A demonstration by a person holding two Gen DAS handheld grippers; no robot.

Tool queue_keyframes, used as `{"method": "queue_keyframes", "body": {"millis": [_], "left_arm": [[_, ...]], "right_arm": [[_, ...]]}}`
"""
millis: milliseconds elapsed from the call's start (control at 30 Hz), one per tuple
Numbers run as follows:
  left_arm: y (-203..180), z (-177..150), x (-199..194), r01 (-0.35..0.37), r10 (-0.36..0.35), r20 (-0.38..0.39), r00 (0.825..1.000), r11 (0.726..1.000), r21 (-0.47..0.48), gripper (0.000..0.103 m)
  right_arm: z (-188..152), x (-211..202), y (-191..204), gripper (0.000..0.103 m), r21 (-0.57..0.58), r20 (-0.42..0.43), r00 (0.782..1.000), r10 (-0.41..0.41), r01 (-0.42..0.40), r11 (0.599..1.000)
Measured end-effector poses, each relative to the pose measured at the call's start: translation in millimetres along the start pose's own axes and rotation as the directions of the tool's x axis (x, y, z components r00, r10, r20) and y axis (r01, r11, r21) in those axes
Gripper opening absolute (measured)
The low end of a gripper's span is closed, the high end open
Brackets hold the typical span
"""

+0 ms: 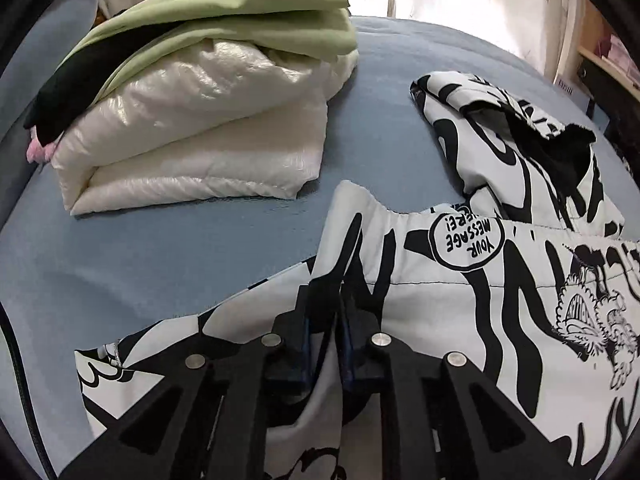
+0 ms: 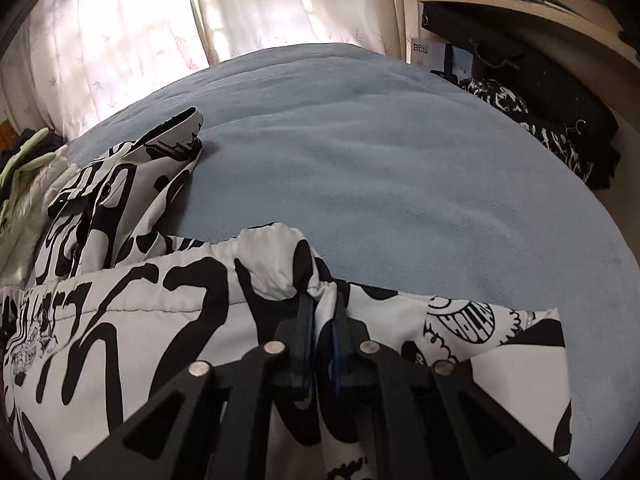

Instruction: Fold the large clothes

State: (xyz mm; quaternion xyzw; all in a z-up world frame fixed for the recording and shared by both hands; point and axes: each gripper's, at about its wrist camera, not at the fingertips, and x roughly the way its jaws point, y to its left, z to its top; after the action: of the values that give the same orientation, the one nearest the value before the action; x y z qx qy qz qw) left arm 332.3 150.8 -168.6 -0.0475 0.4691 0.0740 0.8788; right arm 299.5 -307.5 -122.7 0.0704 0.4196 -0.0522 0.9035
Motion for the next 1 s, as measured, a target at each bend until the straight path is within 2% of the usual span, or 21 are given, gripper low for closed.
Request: {"method": "queue_keyframes", "body": {"millis": [33, 100, 133, 267, 367, 467, 600, 733, 767, 867, 933, 967, 1000], "left_arm": [[4, 1, -2, 0.013, -0.013, -0.002, 1.000, 1.000, -0.012, 0.017], [13, 2, -6, 0.022, -0.022, -0.011, 1.000, 0.999, -0.031, 0.025], [15, 3, -8, 0.028, -0.029, -0.015, 0.999, 0.999, -0.034, 0.025], [21, 1, -30, 0.048, -0.048, 0.009, 0.999, 0.998, -0.029, 0.025], [18, -1, -55, 0.038, -0.036, 0.090, 0.995, 0.999, -0.017, 0.025], [3, 4, -64, 0.023, -0.025, 0.131, 0.991, 1.000, 0.013, 0.024], [-21, 8, -47, -0.002, -0.003, 0.101, 0.995, 0.999, 0.046, 0.012], [-25, 9, -12, -0.055, 0.053, 0.052, 0.997, 0.998, 0.043, 0.011], [-23, 9, -6, -0.046, 0.044, 0.046, 0.998, 0.998, 0.042, 0.011], [-13, 13, -2, -0.013, 0.011, 0.054, 0.998, 1.000, 0.027, 0.011], [-7, 14, 0, -0.029, 0.027, 0.063, 0.998, 0.999, 0.030, 0.010], [-1, 15, 2, -0.027, 0.025, 0.060, 0.998, 0.999, 0.023, 0.008], [6, 15, 3, -0.009, 0.008, 0.055, 0.998, 1.000, 0.010, 0.007]], "right_arm": [[1, 0, -4, 0.014, 0.012, -0.009, 1.000, 0.010, -0.010, 1.000], [3, -2, -8, 0.030, 0.027, -0.025, 1.000, -0.003, 0.004, 1.000], [5, -6, -10, 0.032, 0.035, -0.031, 0.999, -0.010, 0.011, 0.999], [6, -33, -5, 0.032, 0.066, 0.016, 1.000, -0.016, 0.015, 0.998], [8, -56, 10, 0.032, 0.050, 0.081, 0.996, 0.044, -0.048, 0.998], [11, -63, 45, 0.032, -0.009, 0.073, 0.992, 0.102, -0.101, 0.995], [7, -55, 93, 0.032, -0.092, 0.036, 0.985, 0.170, -0.166, 0.982], [-4, -27, 114, 0.032, -0.138, -0.047, 0.985, 0.163, -0.168, 0.976], [-6, -19, 111, 0.032, -0.138, -0.052, 0.987, 0.153, -0.159, 0.978], [-2, -9, 78, 0.029, -0.083, -0.031, 0.985, 0.172, -0.174, 0.981], [4, -5, 46, 0.024, -0.039, -0.008, 0.987, 0.163, -0.163, 0.986], [6, -3, 29, 0.005, -0.021, -0.010, 0.983, 0.181, -0.181, 0.983], [6, -1, 13, 0.000, -0.018, -0.013, 0.983, 0.184, -0.185, 0.983]]}}
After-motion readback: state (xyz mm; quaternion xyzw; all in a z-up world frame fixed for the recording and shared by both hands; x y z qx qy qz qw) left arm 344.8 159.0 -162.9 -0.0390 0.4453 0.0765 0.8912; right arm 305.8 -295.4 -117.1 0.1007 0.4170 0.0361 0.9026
